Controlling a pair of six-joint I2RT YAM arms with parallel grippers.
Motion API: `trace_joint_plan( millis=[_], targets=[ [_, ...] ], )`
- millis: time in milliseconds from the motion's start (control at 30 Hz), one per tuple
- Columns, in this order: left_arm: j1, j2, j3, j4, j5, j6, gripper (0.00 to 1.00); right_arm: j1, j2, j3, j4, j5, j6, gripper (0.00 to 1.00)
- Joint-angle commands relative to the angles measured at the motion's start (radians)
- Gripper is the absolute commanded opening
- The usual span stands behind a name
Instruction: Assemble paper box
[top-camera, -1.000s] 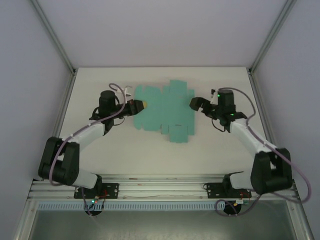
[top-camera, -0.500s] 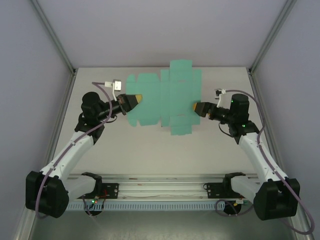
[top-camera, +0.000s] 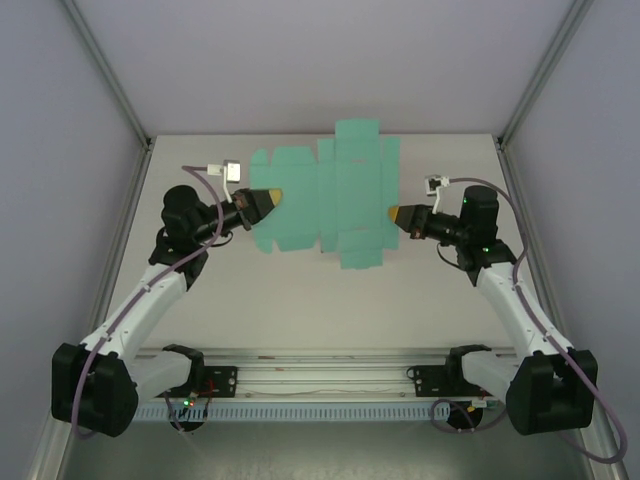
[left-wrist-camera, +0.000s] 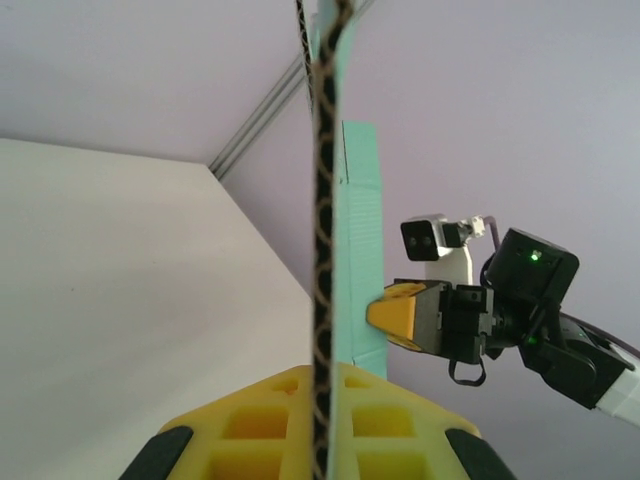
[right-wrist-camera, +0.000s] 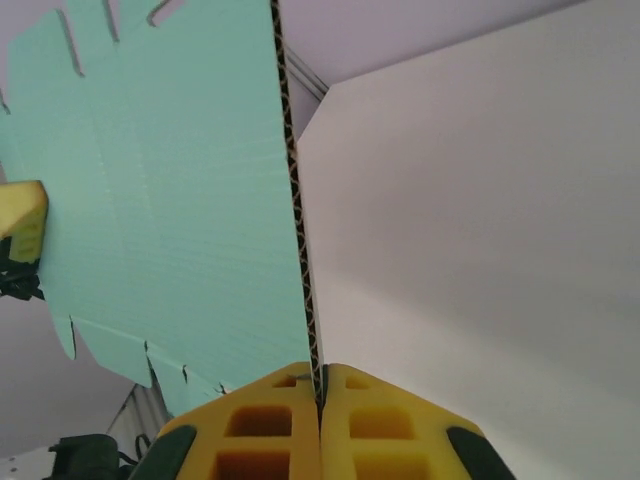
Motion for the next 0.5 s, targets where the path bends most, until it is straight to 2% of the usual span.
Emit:
trace_joint_plan(
  millis=[0, 67, 100, 133, 300, 367, 467],
  targets=[
    [-0.002, 0.006, -0.001, -0.040, -0.048, 0.032, 0.20, 0.003, -0.013, -0.002, 0.034, -0.034, -0.038, 0.00],
    [-0.002, -0.001, 0.001, -0.147, -0.141, 0.081, 0.75, 0.004, -0.008, -0.009, 0.018, -0.021, -0.071, 0.00],
    [-0.002, -0.007, 0.001, -0.208, -0.204, 0.100, 0.94, 0.004, -0.001, -0.011, 0.005, -0.016, -0.092, 0.00],
    [-0.002, -0.014, 0.000, -0.269, -0.280, 0.123, 1.00, 0.004, 0.007, -0.011, -0.009, -0.008, -0.107, 0.00],
    [-0.002, -0.017, 0.012, -0.585, -0.676, 0.189, 1.00, 0.019, 0.086, 0.011, -0.141, 0.055, -0.199, 0.00],
    [-0.002, -0.011, 0.011, -0.649, -0.759, 0.199, 1.00, 0.037, 0.134, 0.029, -0.209, 0.108, -0.246, 0.00],
    [-0.002, 0.000, 0.001, -0.681, -0.791, 0.208, 1.00, 0.071, 0.215, 0.070, -0.302, 0.211, -0.333, 0.00]
  ],
)
